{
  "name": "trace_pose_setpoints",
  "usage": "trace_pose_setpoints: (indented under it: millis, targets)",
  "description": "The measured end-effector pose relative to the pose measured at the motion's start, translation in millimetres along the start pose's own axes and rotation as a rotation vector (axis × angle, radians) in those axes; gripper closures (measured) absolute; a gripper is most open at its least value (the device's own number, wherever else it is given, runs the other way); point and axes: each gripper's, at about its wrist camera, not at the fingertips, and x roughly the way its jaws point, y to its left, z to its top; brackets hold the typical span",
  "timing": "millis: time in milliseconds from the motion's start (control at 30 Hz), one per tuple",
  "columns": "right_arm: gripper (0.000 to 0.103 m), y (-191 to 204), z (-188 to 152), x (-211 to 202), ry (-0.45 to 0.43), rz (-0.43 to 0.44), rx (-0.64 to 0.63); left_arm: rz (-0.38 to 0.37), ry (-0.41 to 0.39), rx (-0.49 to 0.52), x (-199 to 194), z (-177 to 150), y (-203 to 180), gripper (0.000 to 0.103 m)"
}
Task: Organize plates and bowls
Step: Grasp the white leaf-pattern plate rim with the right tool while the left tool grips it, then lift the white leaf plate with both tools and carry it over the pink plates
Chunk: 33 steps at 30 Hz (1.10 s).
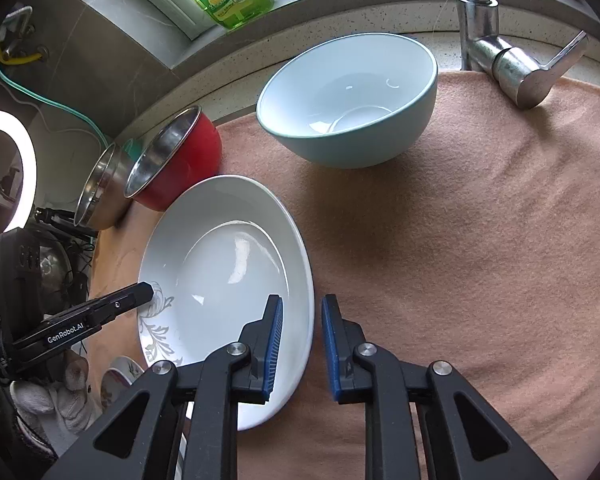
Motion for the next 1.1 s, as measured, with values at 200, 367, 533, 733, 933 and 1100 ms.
trace_pose_setpoints:
  millis: [200,367,533,733,933,1100]
  targets:
    - [0.092,2.9,1.1,1.7,0.003,-0.018,-0.007,0.005,-0.007,0.029,-0.4,-1.3,-7.3,0.095]
    - [0.094,5.6,0.4,2.4,0.001,-0.037,-0.019,0.015,-0.014,0.035,-0.1,-2.0,-8.0,0.095]
    - [0.096,6.4,0.6,3.1,0.003,-0.054,-0.029,0.023,-0.018,0.041,-0.6,-2.8,-8.6,0.097]
    - [0.096,5.4,1.9,5.8,0.009,-0.057,-0.029,0.020,-0.025,0.035,-1.5,-3.8,-8.7,0.097]
    - [0.096,4.3,1.7,4.7,0.005,-0.050,-0.012,0.018,-0.036,0.034,-5.7,-4.6,-8.5,0.097]
    - [0.096,4.3,1.4,-1.1,-0.003,-0.056,-0.017,0.013,-0.046,0.035,-9.6,-4.5,-8.1,0.097]
